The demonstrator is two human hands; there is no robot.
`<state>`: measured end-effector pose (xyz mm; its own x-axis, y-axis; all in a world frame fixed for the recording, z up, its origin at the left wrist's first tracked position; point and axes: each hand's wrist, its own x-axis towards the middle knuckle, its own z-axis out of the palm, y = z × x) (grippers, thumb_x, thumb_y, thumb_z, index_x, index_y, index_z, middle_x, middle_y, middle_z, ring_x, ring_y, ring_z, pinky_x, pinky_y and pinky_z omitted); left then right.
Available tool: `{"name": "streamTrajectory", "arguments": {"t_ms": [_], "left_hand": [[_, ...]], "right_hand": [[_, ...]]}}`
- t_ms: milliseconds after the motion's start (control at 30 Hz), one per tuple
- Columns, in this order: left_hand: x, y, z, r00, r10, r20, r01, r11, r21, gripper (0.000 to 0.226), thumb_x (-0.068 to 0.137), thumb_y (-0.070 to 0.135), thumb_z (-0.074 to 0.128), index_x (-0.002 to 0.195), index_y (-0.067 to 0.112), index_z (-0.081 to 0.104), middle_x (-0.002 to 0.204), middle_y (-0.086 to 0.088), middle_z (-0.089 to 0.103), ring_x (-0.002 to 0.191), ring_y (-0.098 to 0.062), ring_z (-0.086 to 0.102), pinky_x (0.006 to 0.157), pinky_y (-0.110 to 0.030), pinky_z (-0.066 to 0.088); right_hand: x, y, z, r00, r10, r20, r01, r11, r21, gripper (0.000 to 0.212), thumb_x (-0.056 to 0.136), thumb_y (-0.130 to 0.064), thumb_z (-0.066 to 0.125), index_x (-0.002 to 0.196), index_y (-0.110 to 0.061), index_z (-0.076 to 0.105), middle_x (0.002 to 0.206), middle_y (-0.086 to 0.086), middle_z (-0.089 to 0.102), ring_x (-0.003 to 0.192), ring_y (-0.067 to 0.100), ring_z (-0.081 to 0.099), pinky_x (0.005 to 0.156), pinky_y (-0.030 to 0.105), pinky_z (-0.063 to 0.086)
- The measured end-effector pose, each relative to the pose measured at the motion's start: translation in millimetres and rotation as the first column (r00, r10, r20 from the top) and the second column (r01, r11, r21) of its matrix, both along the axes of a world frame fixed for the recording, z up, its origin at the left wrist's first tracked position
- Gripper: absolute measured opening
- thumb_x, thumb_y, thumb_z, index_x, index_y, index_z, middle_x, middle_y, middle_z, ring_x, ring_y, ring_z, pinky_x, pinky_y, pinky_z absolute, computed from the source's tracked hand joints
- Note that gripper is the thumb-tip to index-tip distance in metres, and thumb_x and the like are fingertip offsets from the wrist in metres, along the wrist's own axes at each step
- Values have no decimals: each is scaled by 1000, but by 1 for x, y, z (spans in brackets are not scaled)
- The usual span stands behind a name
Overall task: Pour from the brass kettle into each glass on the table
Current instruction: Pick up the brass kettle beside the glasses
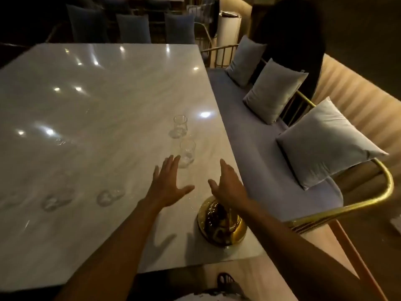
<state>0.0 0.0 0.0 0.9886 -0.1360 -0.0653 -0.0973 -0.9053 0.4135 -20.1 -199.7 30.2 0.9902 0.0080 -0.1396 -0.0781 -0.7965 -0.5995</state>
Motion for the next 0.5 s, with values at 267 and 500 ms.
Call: {"name": "streamTrajectory", "arguments": {"t_ms": [267,500], "left_hand": [[-49,-71,-48,982,99,-161,-124,980,-156,97,95,53,63,163,23,3,172,0,1,158,-18,0,127,-41,1],[-73,-109,-62,985,28,-173,-55,986,-155,81,101,55,47,163,21,8,172,-1,8,159,-16,5,127,-40,1]], "right_hand": [[-33,-35,-22,996,-11,-85,47,900,434,62,98,-17,50,152,-15,21,138,8,52,114,13,56,90,14,49],[-30,-47,-15,987,88,-131,-4,844,536,56,102,-17,43,153,-23,22,145,6,47,111,3,50,74,-1,40]]}}
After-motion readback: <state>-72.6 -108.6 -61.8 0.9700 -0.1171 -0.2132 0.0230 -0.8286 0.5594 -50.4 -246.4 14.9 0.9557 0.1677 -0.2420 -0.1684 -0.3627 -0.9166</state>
